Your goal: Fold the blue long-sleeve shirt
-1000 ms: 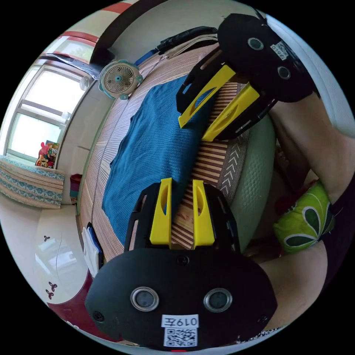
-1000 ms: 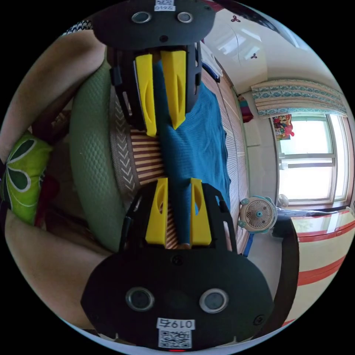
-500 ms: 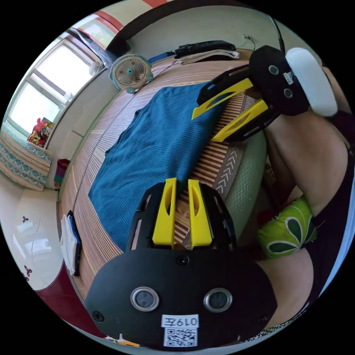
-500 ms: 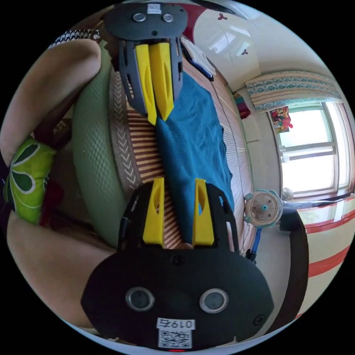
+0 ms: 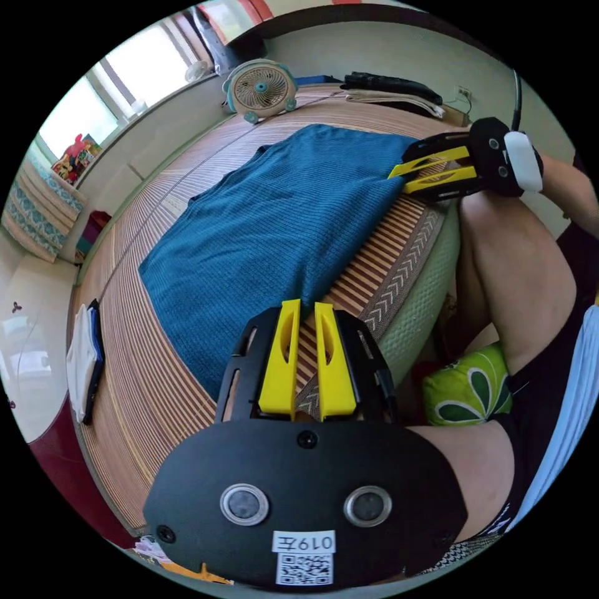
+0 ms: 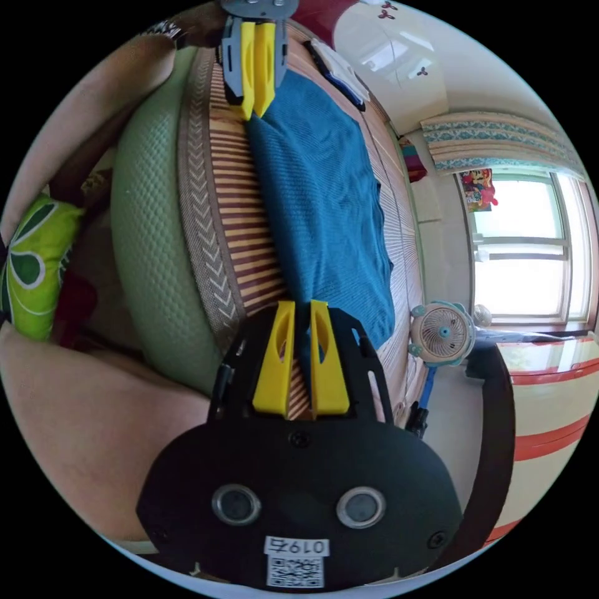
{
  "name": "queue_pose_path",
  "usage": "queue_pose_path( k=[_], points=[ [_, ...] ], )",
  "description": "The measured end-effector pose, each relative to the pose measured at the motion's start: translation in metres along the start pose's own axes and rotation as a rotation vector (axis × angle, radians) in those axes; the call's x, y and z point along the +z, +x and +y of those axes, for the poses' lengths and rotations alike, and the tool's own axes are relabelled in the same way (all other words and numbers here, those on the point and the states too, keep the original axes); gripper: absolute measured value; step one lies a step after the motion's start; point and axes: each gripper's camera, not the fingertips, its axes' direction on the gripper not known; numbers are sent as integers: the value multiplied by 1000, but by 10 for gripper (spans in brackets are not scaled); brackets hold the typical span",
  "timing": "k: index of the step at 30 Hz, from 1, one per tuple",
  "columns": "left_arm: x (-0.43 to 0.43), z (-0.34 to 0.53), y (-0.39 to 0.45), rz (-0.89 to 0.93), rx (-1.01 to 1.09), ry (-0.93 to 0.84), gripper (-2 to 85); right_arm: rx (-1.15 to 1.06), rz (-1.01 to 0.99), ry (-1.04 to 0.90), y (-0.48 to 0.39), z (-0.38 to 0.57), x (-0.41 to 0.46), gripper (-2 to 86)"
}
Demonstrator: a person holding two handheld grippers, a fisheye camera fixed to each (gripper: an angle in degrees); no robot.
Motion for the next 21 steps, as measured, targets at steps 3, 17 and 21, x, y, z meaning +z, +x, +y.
queue_pose_path(
  k=[3,17,21],
  points=[
    [-7,5,-15,37,-32,11,6,27,-12,5,22,14,0,89],
    [-19,42,-126,164,-422,23,9,720,-388,29,236,188,77,66],
    [-15,52,-146,220,-466,19,8,720,-422,-27,249,213,110,59]
  ],
)
